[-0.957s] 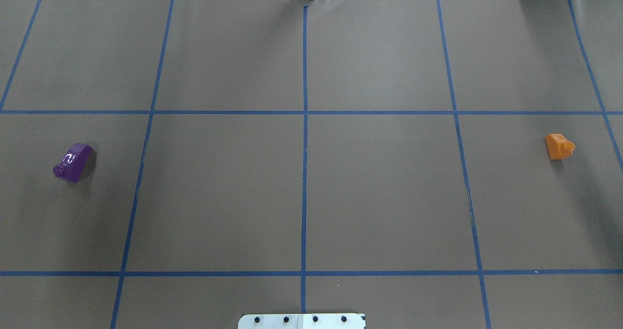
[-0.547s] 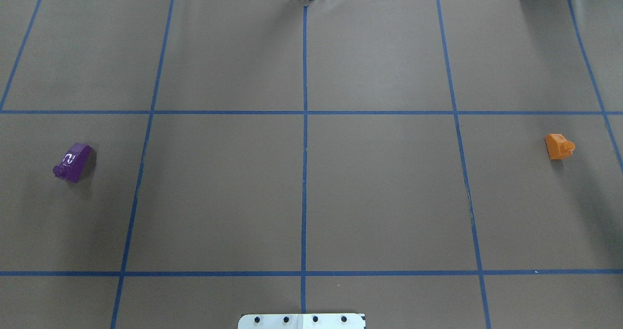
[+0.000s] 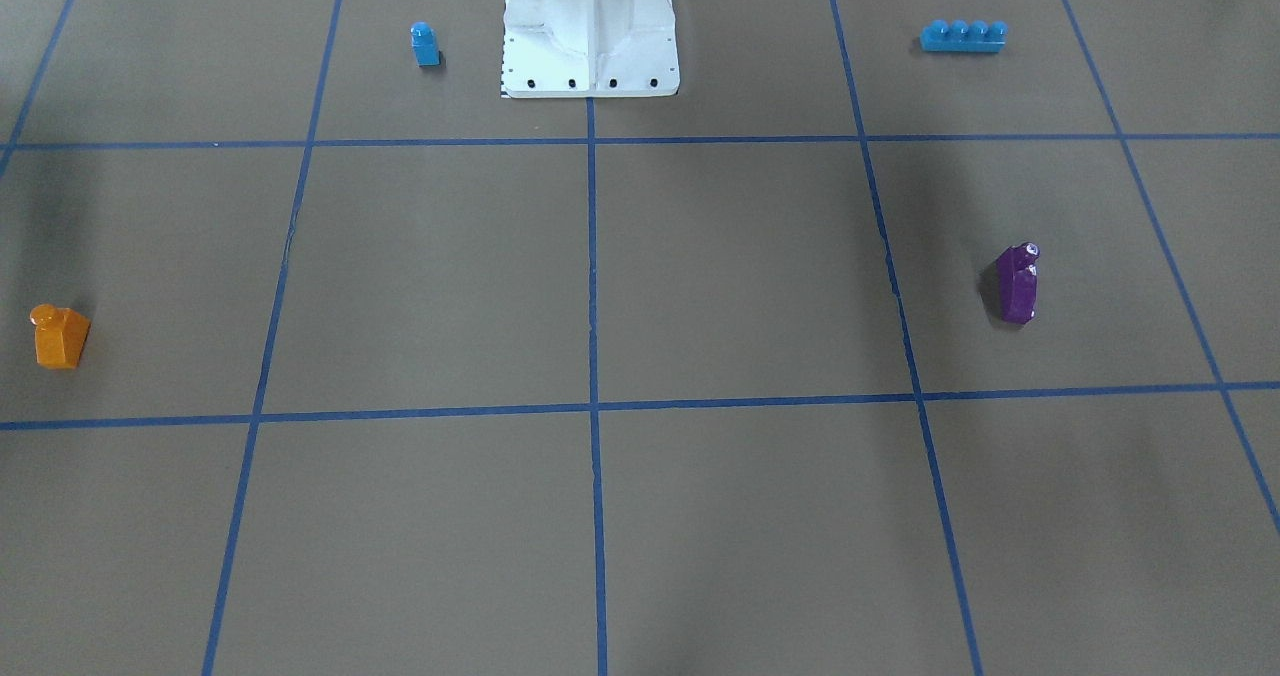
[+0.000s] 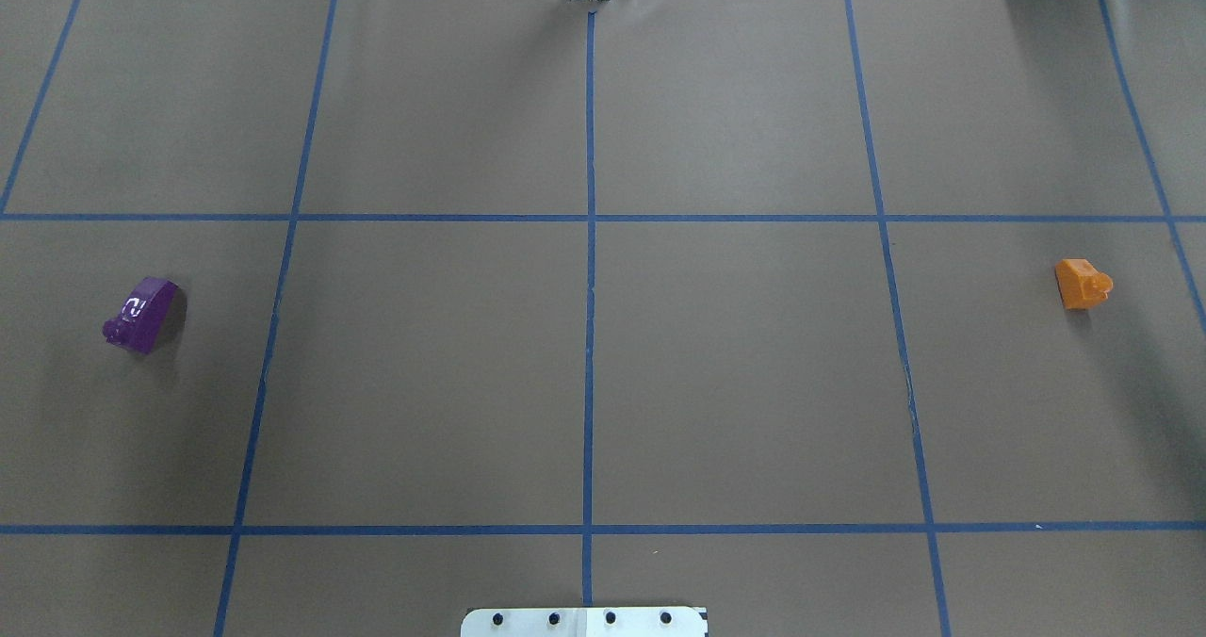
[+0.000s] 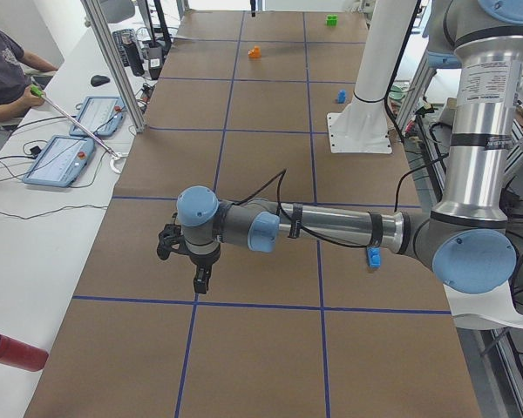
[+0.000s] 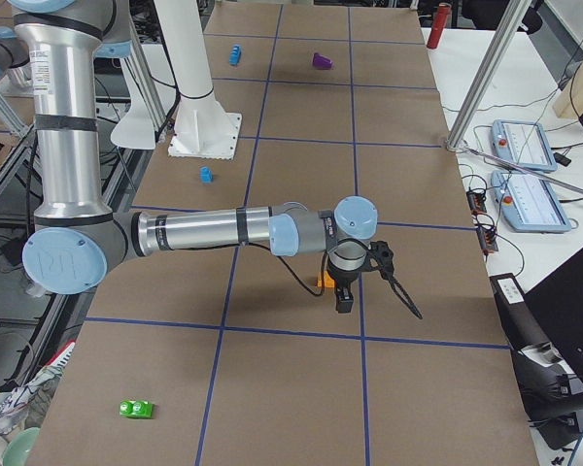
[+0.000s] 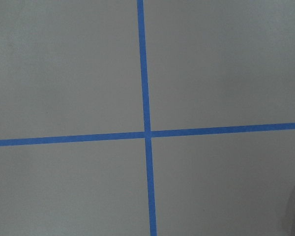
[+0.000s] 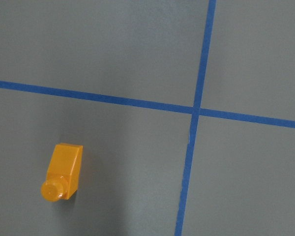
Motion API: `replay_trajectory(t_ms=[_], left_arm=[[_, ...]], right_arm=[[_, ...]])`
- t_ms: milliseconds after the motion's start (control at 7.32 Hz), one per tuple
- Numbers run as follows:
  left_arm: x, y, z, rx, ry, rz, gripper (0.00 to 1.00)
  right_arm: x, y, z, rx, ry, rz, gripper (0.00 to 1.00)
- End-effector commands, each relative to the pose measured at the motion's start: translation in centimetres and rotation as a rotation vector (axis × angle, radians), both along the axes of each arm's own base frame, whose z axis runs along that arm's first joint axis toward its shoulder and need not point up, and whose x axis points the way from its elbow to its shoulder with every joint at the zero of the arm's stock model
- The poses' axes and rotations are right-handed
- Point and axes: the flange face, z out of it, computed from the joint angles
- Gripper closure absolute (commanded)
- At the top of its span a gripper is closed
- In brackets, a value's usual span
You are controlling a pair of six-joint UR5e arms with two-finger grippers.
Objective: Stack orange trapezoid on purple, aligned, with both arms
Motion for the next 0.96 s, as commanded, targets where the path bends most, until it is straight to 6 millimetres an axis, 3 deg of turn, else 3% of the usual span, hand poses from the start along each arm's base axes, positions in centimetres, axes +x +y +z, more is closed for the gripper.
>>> replay_trajectory(t_ms=[0,137,273,547,820], left_arm=[[1.0,0.0,0.7,0.005,0.002,0.019,0.00],[2.6,-0.1,0.0,0.022,0.008,0.039,0.00],[6.9,-0.2,-2.8,0.060,0.029,0.068,0.00],[17.1,1.6,-8.4,-0.004,0.086,0.061,0.00],[21.7,3.4,-8.7,0.006,0.092,0.141,0.00]], right_arm=[[0.0,0.1,1.0,0.005,0.001,0.000,0.00],[-0.1,0.2,1.9,0.001,-0.001,-0.001,0.00],[-0.3,0.2,1.8,0.009,-0.003,-0.007,0.00],[-0.7,0.3,1.7,0.025,-0.010,-0.015,0.00],[-0.8,0.5,1.7,0.053,-0.013,-0.019,0.00]])
